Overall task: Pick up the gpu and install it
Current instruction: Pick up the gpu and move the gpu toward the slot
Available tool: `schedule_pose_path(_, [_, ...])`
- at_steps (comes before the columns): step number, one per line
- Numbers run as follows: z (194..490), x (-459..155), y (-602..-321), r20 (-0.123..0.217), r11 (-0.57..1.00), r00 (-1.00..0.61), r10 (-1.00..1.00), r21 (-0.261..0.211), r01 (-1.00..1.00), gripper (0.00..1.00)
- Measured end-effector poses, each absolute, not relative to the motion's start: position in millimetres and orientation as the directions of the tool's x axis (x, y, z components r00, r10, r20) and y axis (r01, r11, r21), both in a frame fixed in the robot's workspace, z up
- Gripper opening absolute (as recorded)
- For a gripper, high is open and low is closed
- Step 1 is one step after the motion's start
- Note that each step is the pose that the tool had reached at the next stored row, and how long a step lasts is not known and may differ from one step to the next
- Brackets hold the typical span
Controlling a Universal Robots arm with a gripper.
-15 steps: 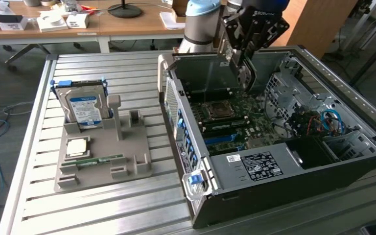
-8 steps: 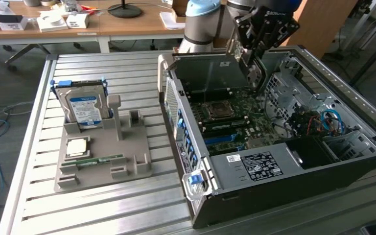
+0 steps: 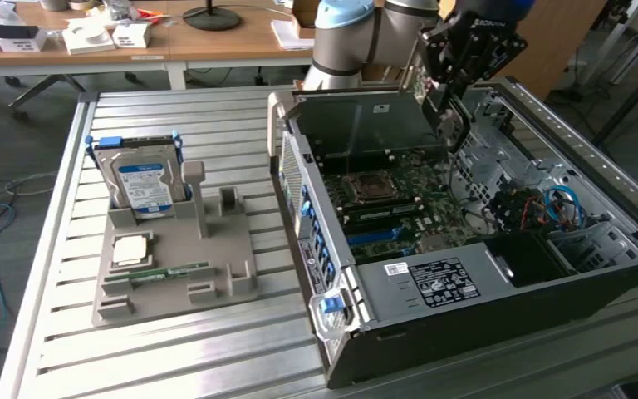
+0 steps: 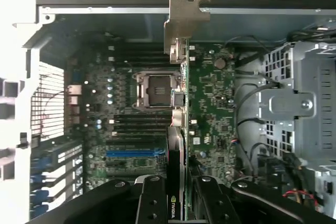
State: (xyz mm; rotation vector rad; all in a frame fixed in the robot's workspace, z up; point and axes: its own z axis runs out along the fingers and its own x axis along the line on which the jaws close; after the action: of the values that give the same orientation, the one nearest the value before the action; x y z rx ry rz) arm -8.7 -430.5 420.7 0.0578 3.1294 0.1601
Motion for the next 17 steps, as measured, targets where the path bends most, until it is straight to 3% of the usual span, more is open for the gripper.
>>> schedule_pose_path(17, [421,17,-430,-0.006,0.994,-0.999,0.034,0.102,0.033,0.26])
